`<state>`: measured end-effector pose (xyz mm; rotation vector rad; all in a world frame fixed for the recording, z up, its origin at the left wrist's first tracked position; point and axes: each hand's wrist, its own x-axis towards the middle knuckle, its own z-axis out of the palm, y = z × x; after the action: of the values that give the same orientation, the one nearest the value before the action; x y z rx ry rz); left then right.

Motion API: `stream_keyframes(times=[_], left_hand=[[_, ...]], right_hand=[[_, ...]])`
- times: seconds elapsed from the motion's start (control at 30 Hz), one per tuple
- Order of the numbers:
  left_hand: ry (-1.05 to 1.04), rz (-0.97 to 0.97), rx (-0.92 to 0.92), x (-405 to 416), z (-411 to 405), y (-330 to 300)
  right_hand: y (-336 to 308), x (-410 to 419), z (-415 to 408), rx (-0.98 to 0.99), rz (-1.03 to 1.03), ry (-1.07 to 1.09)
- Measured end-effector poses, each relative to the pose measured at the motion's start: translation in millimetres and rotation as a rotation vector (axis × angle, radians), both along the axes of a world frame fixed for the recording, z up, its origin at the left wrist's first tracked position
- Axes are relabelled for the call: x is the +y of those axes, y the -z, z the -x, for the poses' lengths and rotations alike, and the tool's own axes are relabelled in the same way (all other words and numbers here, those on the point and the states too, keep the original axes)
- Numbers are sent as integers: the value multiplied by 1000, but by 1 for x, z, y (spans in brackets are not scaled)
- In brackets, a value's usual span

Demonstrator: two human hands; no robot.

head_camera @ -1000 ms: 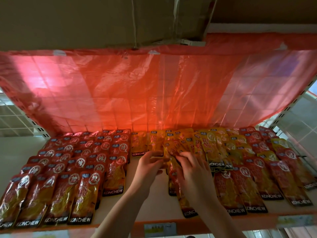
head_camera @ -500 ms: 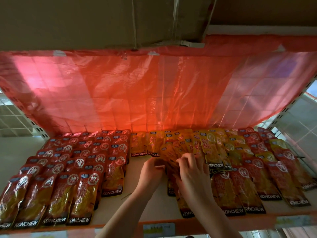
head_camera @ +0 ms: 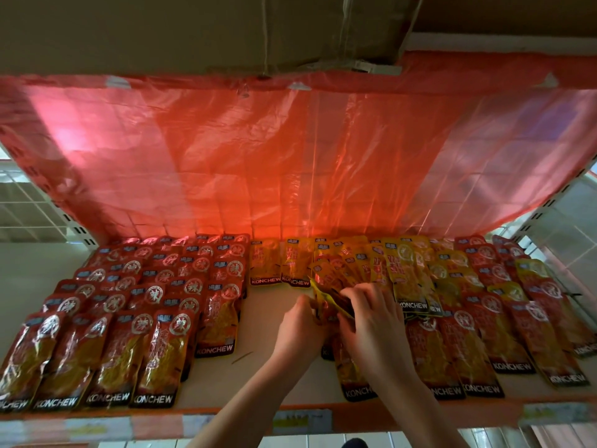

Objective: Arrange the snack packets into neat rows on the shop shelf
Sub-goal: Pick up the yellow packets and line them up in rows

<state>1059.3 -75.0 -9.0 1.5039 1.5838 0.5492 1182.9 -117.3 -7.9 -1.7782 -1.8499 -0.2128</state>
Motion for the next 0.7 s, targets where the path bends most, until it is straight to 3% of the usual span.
stream_keyframes(times=[0.37, 0.43, 0.53, 0.7], left_hand=[[-23, 44, -67, 4, 6, -4], [-52, -51, 6, 2, 7, -2], [87, -198, 195, -2, 8, -1], [228, -264, 353, -5, 7, 0]], right_hand=[[3, 2, -2, 83, -37, -7], [3, 2, -3, 93, -33, -15], [4, 3, -3, 100, -31, -16], [4, 1, -2, 96, -46, 0]])
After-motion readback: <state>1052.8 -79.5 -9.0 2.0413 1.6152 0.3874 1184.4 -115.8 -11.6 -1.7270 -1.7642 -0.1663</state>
